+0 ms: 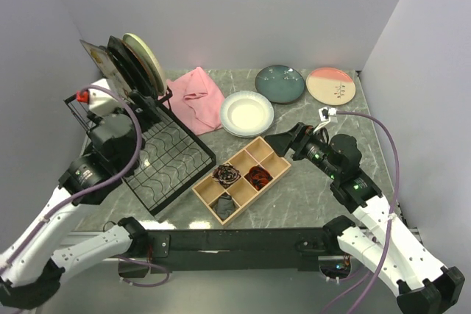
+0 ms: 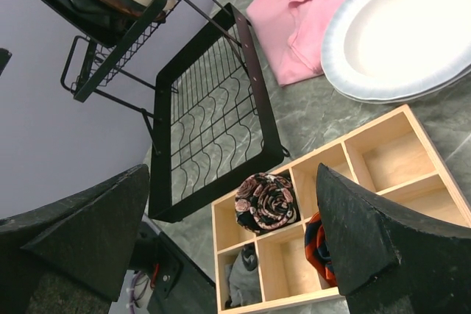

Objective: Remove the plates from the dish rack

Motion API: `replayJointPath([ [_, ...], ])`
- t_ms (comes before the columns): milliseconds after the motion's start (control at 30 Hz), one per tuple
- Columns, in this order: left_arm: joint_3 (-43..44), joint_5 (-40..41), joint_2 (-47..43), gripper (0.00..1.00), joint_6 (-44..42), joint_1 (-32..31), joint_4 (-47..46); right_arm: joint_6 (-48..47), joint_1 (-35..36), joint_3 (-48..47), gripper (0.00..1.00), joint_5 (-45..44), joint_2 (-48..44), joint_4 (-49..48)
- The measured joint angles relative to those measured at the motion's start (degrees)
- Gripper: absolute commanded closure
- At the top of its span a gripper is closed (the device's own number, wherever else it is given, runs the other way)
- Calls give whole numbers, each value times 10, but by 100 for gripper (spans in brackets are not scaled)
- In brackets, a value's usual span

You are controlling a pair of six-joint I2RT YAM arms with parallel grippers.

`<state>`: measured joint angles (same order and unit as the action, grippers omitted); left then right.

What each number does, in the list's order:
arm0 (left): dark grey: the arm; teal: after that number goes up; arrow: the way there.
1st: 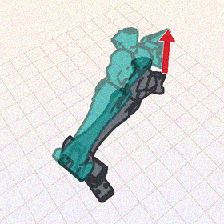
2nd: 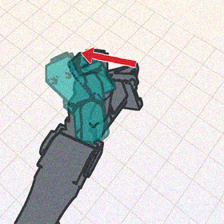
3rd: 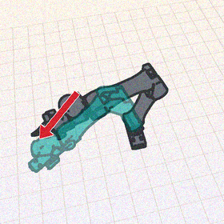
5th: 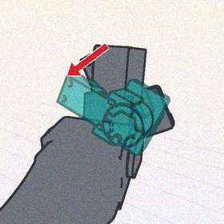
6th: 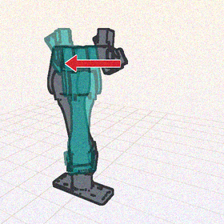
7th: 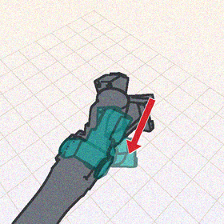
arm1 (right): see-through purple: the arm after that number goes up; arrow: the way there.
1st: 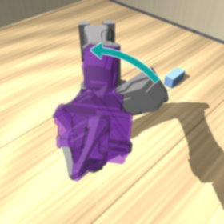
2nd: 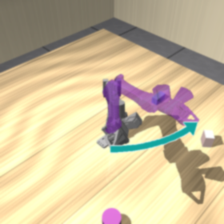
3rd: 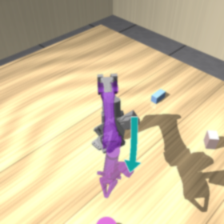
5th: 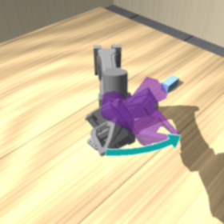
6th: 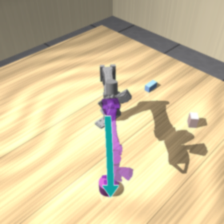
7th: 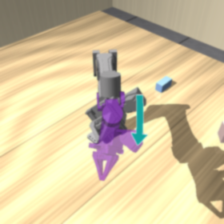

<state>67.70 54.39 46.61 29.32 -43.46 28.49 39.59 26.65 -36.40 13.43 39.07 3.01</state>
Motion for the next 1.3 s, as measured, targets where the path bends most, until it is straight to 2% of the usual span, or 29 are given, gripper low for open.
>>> replayJointPath([
  [33, 0, -28, -2, 20, 1, 38, 3, 0, 0, 0, 0, 0, 0, 0],
  [133, 0, -71, -16, 22, 1, 96, 9, 0, 0, 0, 0, 1, 0, 0],
  [267, 4, -111, -30, 24, 0, 134, 13, -1, 1, 0, 0, -1, 2, 0],
  [400, 15, -161, -16, 31, 1, 177, 20, -3, 1, 0, 0, -5, 3, 2],
  [567, 28, -223, 8, 34, 2, 235, 38, -7, 1, 0, 0, -17, 3, 4],
  [700, 48, -261, 27, 46, 3, 276, 44, -7, 1, 0, 0, -17, 3, 4],
  [733, 52, -270, 29, 46, 4, 285, 44, -7, 1, 0, 0, -17, 3, 4],
  [900, 78, -296, 49, 48, 4, 303, 45, -7, 1, 0, 0, -13, 3, 4],
  [1067, 128, -290, 87, 50, 3, 308, 41, -7, 1, 0, 0, -7, 5, 4],
  [1300, 154, -272, 104, 52, 3, 311, 19, -7, 1, 0, 0, -9, 8, 4],
])
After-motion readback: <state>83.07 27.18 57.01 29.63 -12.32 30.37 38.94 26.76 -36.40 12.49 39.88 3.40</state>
